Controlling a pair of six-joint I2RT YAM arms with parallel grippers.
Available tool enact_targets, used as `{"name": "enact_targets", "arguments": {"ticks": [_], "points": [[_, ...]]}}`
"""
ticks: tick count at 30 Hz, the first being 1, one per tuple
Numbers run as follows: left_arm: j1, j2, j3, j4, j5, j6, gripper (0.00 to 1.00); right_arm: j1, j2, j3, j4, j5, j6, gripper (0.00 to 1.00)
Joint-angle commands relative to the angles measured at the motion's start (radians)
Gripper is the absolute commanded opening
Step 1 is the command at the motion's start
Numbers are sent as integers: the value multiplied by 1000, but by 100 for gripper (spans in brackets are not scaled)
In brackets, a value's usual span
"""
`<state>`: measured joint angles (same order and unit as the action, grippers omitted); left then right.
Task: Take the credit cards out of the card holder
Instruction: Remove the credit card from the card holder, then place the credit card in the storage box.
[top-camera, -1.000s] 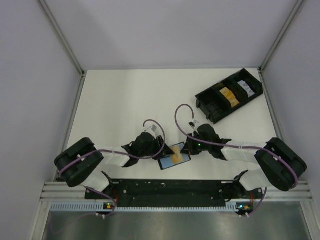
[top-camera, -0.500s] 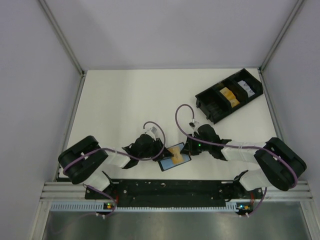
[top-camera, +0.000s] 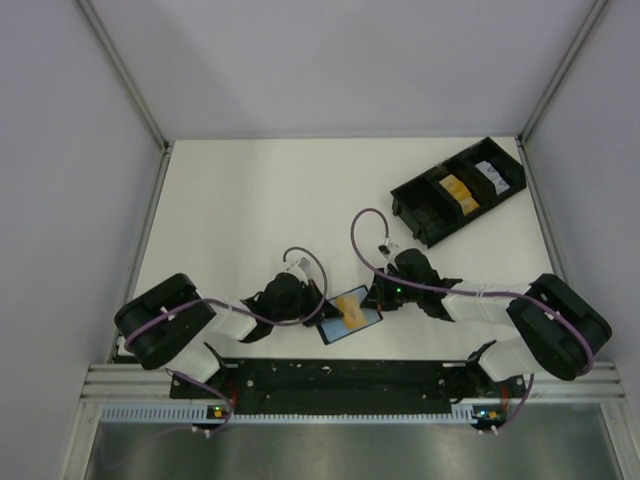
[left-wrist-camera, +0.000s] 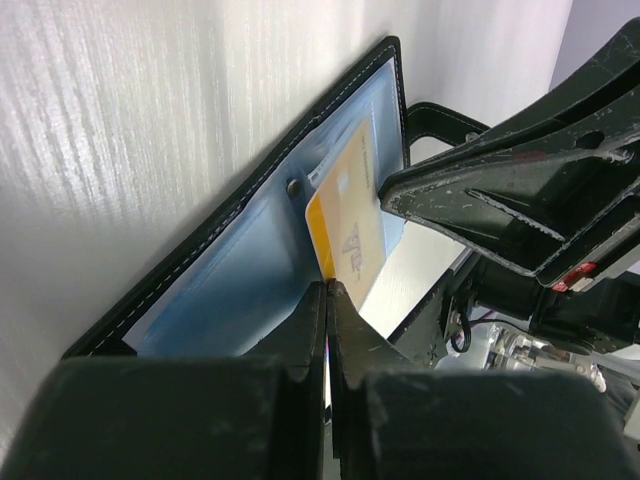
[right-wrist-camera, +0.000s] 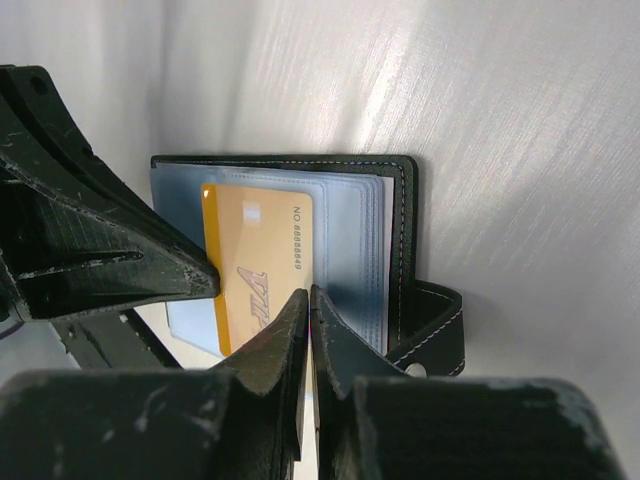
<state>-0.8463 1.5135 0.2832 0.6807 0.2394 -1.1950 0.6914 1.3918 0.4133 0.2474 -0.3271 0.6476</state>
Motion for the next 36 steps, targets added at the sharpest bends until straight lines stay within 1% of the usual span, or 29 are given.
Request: {"name": "enact_targets", "arguments": {"ticks": [1,9,12,19,24,27,28,32,34,36], "points": [[-4,-44,-35,59,3,3,0,-3,36,7,-36,34,-5,2],[-2,-101,-90,39,-3,-2,0,-9,49,9,-37,36,-2,0],[-2,-143,-122,31,-8,-8,0,-9,49,9,-39,37,0,0],[-2,-344,-168,-110,-54,17,0,-10,23,27,-71,51,-19,1],[-4,-492,-191,-203,-84,20,0,-10,-66,35,-95,53,-52,6],[-2,-553,-196,-253,-95,25,0,-9,-108,36,-88,20,-57,11],[-2,-570,-197,-253,-98,26,0,-9,-120,30,-71,4,-55,15],[-4,-630,-223,-201,-91,2,0,-9,-168,-7,41,-90,-5,33],[-4,-660,-230,-175,-95,-14,0,-9,-186,-25,105,-130,32,44],[-4,-693,-233,-156,-103,-24,0,-9,-204,-44,173,-159,75,52]]}}
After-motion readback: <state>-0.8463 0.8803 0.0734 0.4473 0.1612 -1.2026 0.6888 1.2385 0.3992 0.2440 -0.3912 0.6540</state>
